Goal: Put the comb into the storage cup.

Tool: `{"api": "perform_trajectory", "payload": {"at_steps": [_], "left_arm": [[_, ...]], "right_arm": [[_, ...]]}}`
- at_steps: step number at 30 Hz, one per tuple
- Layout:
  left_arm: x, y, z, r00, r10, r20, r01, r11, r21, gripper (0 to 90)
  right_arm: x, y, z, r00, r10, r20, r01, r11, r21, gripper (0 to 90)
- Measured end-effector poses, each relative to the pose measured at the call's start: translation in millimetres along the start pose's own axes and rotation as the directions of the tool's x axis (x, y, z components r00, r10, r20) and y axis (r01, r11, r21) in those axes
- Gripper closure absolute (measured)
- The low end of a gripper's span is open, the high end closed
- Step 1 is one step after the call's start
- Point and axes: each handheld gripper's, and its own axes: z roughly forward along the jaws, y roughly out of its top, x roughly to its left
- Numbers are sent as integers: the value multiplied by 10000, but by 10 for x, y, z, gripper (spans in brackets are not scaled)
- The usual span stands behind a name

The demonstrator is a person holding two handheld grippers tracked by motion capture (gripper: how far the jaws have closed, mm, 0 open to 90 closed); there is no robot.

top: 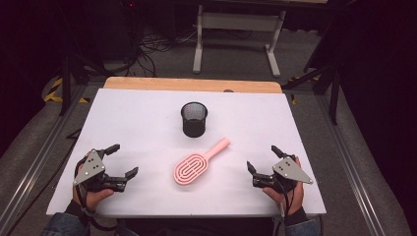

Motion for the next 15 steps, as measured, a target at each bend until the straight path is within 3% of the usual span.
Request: {"api": "perform_trajectory", "payload": {"at_steps": [12, 15], "left_arm": [[-12, -39, -51, 10000, 50, -29, -49, 9998, 185, 52], [-28, -37, -72, 10000, 52, -64, -51, 9999, 129, 52]], "right_arm": [[-7, 27, 95, 9995, -6, -303, 7, 10000, 34, 60], [6, 59, 119, 9989, 8, -468, 0, 9999, 167, 116]]}}
